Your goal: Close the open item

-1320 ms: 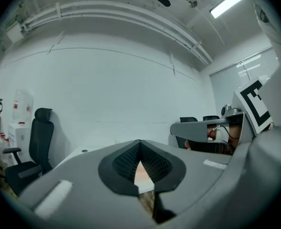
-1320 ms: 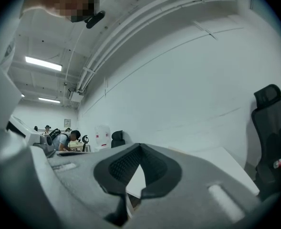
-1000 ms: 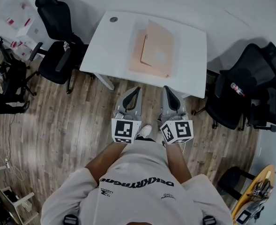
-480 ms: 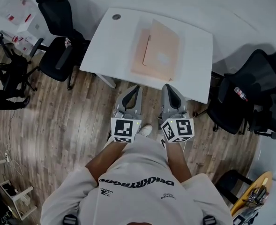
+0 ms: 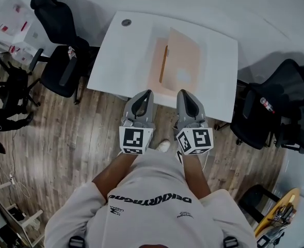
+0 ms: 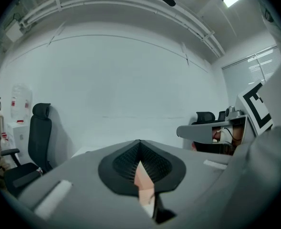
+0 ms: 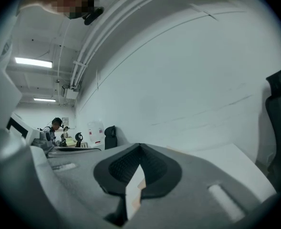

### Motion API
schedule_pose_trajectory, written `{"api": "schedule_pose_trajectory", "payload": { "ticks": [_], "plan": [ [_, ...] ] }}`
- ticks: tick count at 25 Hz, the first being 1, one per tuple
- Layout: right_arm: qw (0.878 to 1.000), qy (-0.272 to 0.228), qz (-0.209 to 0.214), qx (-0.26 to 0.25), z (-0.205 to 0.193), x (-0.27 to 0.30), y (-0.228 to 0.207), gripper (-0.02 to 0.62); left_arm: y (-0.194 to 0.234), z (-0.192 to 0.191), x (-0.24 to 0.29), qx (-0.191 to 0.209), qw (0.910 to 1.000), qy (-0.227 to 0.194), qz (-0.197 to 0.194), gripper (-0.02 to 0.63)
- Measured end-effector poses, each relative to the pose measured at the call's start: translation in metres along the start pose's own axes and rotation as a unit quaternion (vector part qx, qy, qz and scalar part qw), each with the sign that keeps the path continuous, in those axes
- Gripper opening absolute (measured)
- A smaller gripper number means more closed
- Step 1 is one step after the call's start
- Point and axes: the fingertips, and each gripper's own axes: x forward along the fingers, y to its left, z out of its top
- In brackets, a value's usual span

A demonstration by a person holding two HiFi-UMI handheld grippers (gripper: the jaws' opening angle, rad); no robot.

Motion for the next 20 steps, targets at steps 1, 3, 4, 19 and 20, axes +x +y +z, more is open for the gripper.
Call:
{"api": "schedule_pose_trajectory", "payload": {
  "ticks": [1,3,4,19,20],
  "plan": [
    [1.0,0.002,-0.002,0.0,-0.001,0.006,-0.002,0.0,0.004,-0.001,0.006,-0.001,1.0,0.002,-0.001,0.005],
    [1.0,0.007,-0.008,0.001,-0.002,0.019,-0.006,0.0,0.014,-0.001,0.017,-0.004,1.0,0.005,-0.003,0.005],
    [1.0,0.01,-0.01,0.002,-0.003,0.026,-0.008,0.0,0.019,-0.002,0.023,-0.005,1.0,0.007,-0.004,0.005],
    [0.994,0.09,-0.065,-0.002,-0.045,0.092,-0.057,0.0,0.067,-0.037,0.097,-0.024,0.9978,0.059,-0.018,0.005],
    [0.993,0.096,-0.067,-0.001,-0.049,0.095,-0.06,0.0,0.069,-0.041,0.101,-0.026,0.9974,0.064,-0.018,0.005]
  ]
}}
